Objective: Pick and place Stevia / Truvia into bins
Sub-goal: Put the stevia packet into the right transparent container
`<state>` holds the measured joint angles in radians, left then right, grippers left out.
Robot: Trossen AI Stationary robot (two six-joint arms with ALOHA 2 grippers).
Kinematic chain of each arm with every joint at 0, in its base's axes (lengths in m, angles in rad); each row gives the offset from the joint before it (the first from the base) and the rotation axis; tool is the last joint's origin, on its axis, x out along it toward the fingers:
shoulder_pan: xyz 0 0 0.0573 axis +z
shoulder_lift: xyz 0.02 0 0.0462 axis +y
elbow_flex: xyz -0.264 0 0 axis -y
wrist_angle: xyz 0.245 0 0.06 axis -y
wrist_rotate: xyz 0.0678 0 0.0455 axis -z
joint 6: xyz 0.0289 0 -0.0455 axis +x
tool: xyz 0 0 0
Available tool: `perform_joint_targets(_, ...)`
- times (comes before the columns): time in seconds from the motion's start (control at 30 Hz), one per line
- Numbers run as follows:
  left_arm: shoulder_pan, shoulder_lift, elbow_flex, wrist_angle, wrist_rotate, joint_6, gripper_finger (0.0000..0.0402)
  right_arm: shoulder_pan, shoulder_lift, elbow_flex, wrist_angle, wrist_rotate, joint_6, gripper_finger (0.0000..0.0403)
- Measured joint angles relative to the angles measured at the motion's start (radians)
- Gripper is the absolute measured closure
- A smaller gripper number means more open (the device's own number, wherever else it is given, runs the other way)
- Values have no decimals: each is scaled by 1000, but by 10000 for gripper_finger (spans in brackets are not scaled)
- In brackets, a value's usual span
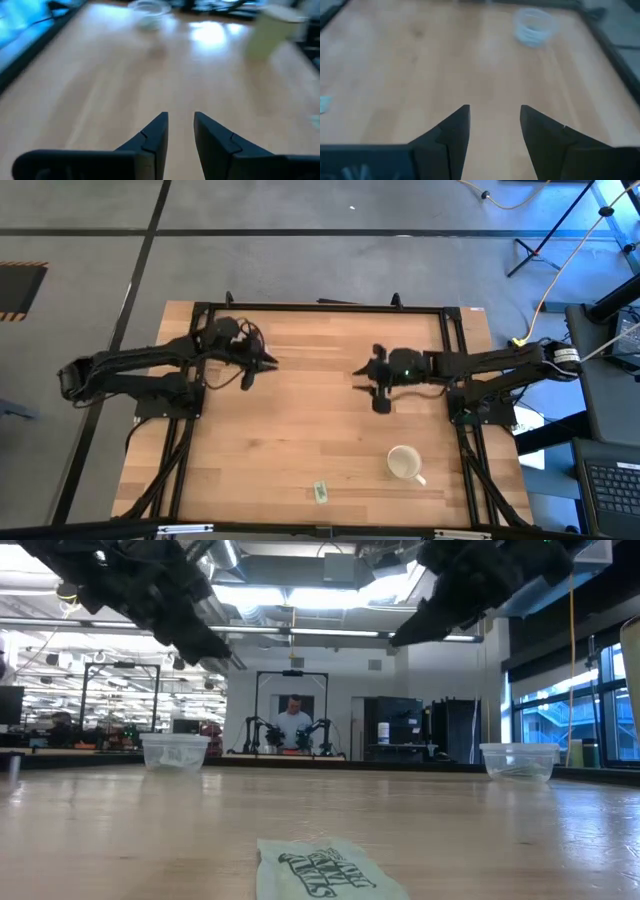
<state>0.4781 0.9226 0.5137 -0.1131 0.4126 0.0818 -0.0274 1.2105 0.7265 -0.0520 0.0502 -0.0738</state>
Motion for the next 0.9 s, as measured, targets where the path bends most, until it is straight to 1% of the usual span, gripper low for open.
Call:
perform_joint_targets(0.1, -90, 1, -57, 152, 34, -38, 312, 79, 43, 0, 51, 0, -41, 225)
perform_joint_targets(0.2, -181, 1, -139, 359, 31, -83, 312, 148, 98, 4, 110, -3, -72, 225)
perform_joint_targets(0.27, -232, 1, -200, 501, 30, -119, 313, 186, 141, 32, 117, -3, -79, 225)
perform_joint_targets(0.33, -279, 1, -257, 627, 18, -151, 315, 220, 188, 75, 121, -3, -79, 225)
perform_joint_targets(0.4, -321, 1, -305, 712, -25, -174, 318, 251, 243, 124, 122, -3, -85, 225)
perform_joint_targets(0.47, -358, 1, -337, 748, -94, -176, 321, 280, 304, 182, 100, -3, -91, 225)
perform_joint_targets(0.6, -405, 1, -364, 746, -209, -175, 326, 322, 433, 306, 3, -3, -92, 225)
perform_joint_targets(0.7, -422, 1, -365, 746, -223, -174, 327, 348, 533, 393, -72, -7, -92, 225)
perform_joint_targets(0.8, -433, 1, -365, 746, -239, -173, 327, 368, 630, 475, -111, -73, -92, 225)
perform_joint_targets(0.9, -440, 1, -365, 746, -264, -155, 329, 390, 717, 545, -112, -155, -89, 225)
